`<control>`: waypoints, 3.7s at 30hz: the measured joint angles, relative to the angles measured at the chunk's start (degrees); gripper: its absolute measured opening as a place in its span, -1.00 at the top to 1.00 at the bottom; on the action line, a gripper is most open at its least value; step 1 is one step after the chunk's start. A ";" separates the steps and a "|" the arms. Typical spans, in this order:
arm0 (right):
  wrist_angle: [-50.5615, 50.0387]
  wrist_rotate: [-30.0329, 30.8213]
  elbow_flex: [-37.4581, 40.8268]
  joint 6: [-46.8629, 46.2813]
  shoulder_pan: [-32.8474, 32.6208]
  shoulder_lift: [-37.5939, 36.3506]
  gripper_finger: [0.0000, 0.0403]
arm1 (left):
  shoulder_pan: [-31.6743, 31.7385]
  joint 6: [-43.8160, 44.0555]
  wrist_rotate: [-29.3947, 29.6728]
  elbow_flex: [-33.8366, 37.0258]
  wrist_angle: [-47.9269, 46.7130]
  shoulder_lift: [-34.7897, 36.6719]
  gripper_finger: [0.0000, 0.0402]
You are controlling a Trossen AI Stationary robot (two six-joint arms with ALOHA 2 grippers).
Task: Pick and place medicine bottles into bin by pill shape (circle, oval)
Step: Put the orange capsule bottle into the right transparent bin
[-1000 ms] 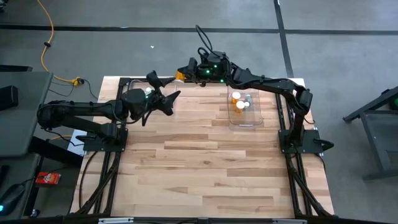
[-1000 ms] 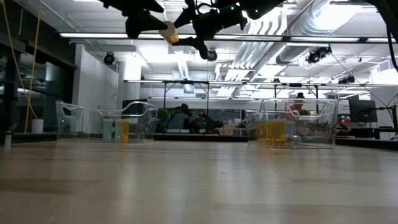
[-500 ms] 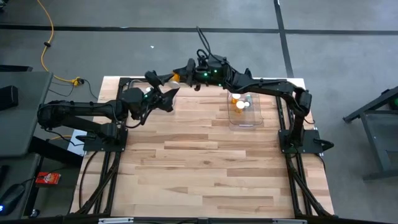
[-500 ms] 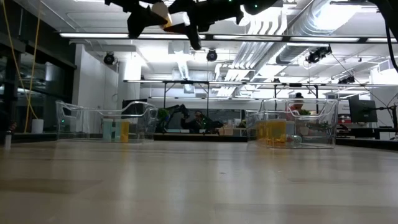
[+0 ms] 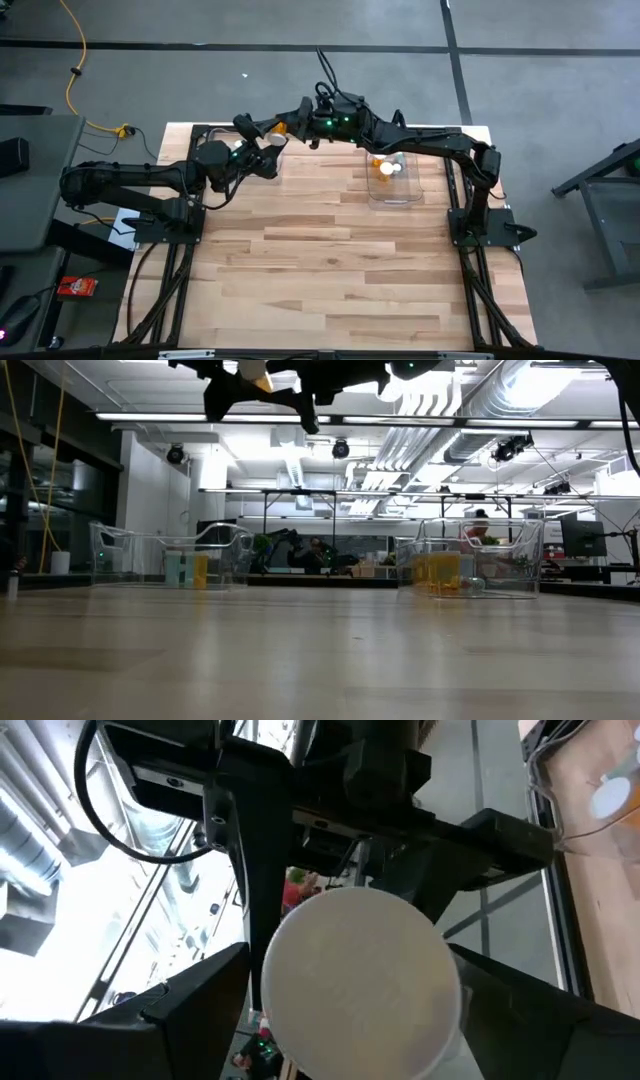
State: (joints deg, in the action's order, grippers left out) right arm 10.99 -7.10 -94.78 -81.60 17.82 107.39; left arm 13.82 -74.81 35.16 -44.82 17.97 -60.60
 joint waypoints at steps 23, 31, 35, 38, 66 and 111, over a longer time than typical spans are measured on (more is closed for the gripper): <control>1.07 -4.41 0.00 0.13 0.69 0.00 0.02 | -3.41 -6.23 6.05 0.02 0.38 -0.02 -0.38; 1.26 -12.09 -0.02 -0.92 1.03 -0.02 0.02 | -4.45 -8.47 2.16 0.02 0.55 0.11 -0.36; 1.06 -15.42 -0.02 -0.90 0.88 -0.02 0.02 | -6.40 -8.55 -2.60 0.02 0.36 0.04 -0.36; 1.06 -18.91 -0.02 -0.90 0.83 -0.02 0.02 | -6.94 -9.96 -5.10 0.02 0.34 0.04 -0.36; 0.93 -27.86 -0.02 -1.95 0.01 0.00 0.02 | -8.63 -10.83 -7.52 0.02 0.37 -0.02 -0.26; -29.77 1.30 -0.08 59.07 2.41 -18.77 0.02 | -0.24 39.25 1.50 0.09 -4.86 -0.04 0.07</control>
State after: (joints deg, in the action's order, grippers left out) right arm -18.78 -5.80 -94.87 -22.53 20.22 88.62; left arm 13.58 -35.56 36.66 -44.73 13.11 -60.64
